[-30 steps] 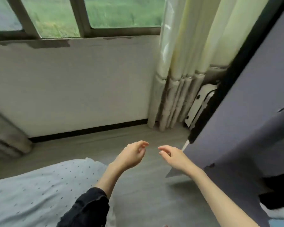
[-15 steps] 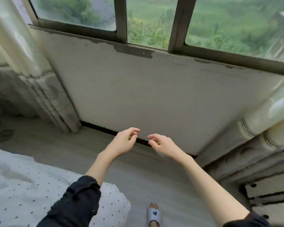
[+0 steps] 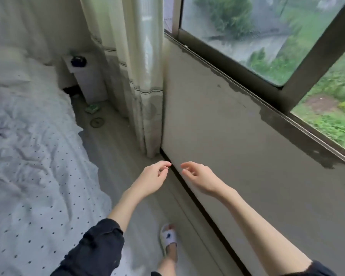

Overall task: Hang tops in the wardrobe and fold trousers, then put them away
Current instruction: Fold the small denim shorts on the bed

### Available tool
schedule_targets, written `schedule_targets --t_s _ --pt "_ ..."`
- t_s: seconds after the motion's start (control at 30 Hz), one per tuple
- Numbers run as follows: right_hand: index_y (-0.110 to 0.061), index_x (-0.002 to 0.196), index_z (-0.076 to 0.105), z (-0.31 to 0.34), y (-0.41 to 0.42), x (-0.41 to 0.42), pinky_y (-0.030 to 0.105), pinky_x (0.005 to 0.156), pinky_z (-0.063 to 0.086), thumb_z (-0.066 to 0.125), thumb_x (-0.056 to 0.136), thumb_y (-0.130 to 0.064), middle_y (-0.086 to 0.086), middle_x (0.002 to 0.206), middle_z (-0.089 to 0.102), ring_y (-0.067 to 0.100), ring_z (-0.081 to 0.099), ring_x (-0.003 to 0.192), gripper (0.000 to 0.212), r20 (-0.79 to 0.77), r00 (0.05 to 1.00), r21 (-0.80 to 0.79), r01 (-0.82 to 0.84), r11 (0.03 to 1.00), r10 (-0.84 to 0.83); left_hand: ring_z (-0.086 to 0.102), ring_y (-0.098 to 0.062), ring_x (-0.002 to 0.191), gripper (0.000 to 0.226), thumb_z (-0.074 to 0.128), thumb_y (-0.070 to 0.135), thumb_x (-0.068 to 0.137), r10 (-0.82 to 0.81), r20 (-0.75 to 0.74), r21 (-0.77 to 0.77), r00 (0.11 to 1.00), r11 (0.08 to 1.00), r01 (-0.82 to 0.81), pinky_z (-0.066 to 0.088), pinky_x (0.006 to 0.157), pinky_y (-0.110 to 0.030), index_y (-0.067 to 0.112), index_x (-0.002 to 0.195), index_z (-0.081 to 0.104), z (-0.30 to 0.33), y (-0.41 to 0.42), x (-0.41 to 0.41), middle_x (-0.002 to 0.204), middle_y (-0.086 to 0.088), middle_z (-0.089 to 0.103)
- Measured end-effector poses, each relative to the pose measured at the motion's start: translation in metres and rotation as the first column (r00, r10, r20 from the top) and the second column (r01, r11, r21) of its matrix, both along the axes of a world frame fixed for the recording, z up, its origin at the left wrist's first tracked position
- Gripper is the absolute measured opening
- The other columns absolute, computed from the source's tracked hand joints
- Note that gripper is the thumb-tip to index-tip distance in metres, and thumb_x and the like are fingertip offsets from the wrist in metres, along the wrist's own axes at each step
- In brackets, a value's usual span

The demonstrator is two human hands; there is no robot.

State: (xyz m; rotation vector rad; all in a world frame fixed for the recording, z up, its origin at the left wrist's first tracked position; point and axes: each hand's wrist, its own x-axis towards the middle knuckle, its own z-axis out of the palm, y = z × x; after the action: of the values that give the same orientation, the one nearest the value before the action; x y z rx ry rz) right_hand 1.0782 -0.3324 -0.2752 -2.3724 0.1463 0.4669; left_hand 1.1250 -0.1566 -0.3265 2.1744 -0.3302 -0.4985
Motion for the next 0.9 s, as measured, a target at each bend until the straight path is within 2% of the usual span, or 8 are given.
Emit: schedule_targets --t_s 0.07,0.17,0.3,0.43,0.57,0.67,0.8,0.9 --pt "-0.021 0.13 0.052 -0.004 0.015 0.075 0.024 0.095 0.039 0.04 0.098 -0.028 -0.001 0.125 0.061 0.016 0.054 0.115 0.035 -0.003 0.994 -0.007 -0.105 0.994 0.105 0.057 -0.005 0.092 0.03 0.044 0.021 0.097 0.1 -0.003 -0.008 0.995 0.995 -0.1 0.039 0.079 -0.014 0.025 0.124 0.056 -0.004 0.016 0.055 0.114 0.006 0.062" --pt "-0.021 0.13 0.053 -0.003 0.044 0.171 0.026 0.099 0.04 0.041 0.098 -0.028 0.0 0.126 0.061 0.017 0.054 0.116 0.035 0.005 0.979 -0.009 -0.203 0.979 0.203 0.057 -0.009 0.093 0.03 0.044 0.018 0.098 0.223 0.011 -0.011 0.975 0.975 -0.223 0.038 0.078 -0.013 0.022 0.125 0.057 -0.001 0.044 0.129 0.114 0.003 0.062" --pt "-0.02 0.13 0.053 0.0 0.087 0.268 0.024 0.096 0.039 0.041 0.098 -0.028 0.001 0.123 0.062 0.019 0.055 0.115 0.035 0.006 0.93 -0.026 -0.367 0.93 0.367 0.059 -0.018 0.099 0.029 0.044 0.015 0.098 0.382 0.014 -0.032 0.924 0.924 -0.381 0.04 0.08 -0.015 0.017 0.124 0.058 0.006 0.086 0.2 0.115 -0.002 0.063" --pt "-0.02 0.127 0.055 -0.002 0.137 0.353 0.025 0.092 0.041 0.041 0.098 -0.025 0.002 0.115 0.065 0.022 0.058 0.109 0.033 -0.013 0.865 -0.026 -0.502 0.864 0.502 0.056 -0.012 0.104 0.031 0.042 0.02 0.099 0.472 -0.064 -0.002 0.879 0.881 -0.473 0.04 0.085 -0.019 0.021 0.128 0.053 0.001 0.136 0.246 0.122 0.002 0.058" --pt "-0.014 0.125 0.057 -0.013 0.219 0.455 0.022 0.089 0.038 0.042 0.098 -0.019 0.005 0.118 0.065 0.025 0.059 0.109 0.031 0.017 0.729 -0.021 -0.683 0.73 0.684 0.056 -0.01 0.103 0.03 0.043 0.019 0.098 0.653 -0.076 0.033 0.753 0.757 -0.653 0.042 0.09 -0.021 0.023 0.126 0.055 -0.014 0.209 0.312 0.118 0.006 0.06" --pt "-0.015 0.126 0.057 -0.016 0.27 0.515 0.023 0.09 0.037 0.044 0.099 -0.02 0.007 0.121 0.064 0.027 0.057 0.113 0.031 0.038 0.649 -0.024 -0.76 0.65 0.76 0.057 -0.012 0.108 0.03 0.044 0.016 0.098 0.722 -0.057 0.03 0.69 0.692 -0.722 0.042 0.091 -0.02 0.019 0.125 0.056 -0.013 0.253 0.364 0.114 0.007 0.06" --pt "-0.016 0.126 0.058 -0.013 0.354 0.616 0.025 0.092 0.039 0.044 0.098 -0.021 0.007 0.118 0.064 0.024 0.057 0.112 0.031 0.041 0.571 0.027 -0.821 0.571 0.82 0.056 -0.01 0.103 0.029 0.043 0.018 0.099 0.833 -0.019 0.004 0.554 0.554 -0.833 0.038 0.082 -0.01 0.017 0.125 0.056 0.002 0.317 0.442 0.115 0.003 0.061" --pt "-0.016 0.127 0.056 -0.003 0.418 0.674 0.027 0.095 0.043 0.043 0.099 -0.021 0.007 0.12 0.063 0.021 0.058 0.112 0.031 0.021 0.488 0.07 -0.871 0.486 0.873 0.056 -0.008 0.1 0.029 0.043 0.023 0.099 0.887 -0.018 0.029 0.461 0.461 -0.887 0.036 0.07 0.001 0.021 0.126 0.056 0.014 0.364 0.475 0.112 0.009 0.058"
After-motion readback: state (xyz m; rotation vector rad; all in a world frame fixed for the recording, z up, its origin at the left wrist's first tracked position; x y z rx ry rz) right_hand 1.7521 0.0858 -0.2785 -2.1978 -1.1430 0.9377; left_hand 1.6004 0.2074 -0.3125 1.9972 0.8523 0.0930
